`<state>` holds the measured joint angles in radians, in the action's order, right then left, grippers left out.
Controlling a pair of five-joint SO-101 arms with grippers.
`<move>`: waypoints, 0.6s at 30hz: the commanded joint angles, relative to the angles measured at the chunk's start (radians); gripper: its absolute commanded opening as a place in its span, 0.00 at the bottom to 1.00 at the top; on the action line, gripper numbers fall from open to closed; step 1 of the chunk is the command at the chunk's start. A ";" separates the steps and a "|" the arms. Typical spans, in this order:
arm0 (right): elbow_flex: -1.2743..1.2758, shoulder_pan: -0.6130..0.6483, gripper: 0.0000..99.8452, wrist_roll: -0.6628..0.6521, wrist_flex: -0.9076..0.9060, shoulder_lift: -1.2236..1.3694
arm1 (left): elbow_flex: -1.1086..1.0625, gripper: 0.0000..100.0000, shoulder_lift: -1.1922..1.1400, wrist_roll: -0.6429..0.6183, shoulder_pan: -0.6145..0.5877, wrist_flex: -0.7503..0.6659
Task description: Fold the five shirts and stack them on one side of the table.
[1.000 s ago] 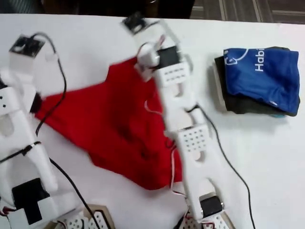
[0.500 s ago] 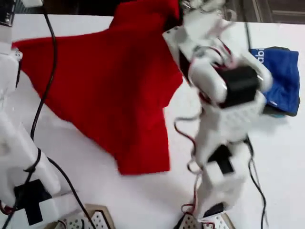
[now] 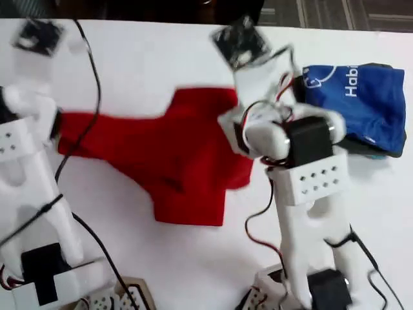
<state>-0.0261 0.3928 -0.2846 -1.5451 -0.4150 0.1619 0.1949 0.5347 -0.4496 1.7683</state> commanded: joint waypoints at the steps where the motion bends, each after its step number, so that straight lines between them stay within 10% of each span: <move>1: 0.471 0.039 0.02 0.009 0.231 -0.159 | -0.213 0.03 0.020 0.060 0.005 -0.031; 9: 1.080 0.143 0.02 0.006 0.639 -0.278 | -0.519 0.03 0.020 0.069 0.003 -0.187; 18: 0.956 0.140 0.02 -0.173 0.409 -0.328 | -0.599 0.03 0.020 0.064 0.003 -0.261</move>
<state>1.0357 0.5309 -0.4135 -1.0311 -0.6820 -0.4381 0.1949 0.5915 -0.4526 1.5198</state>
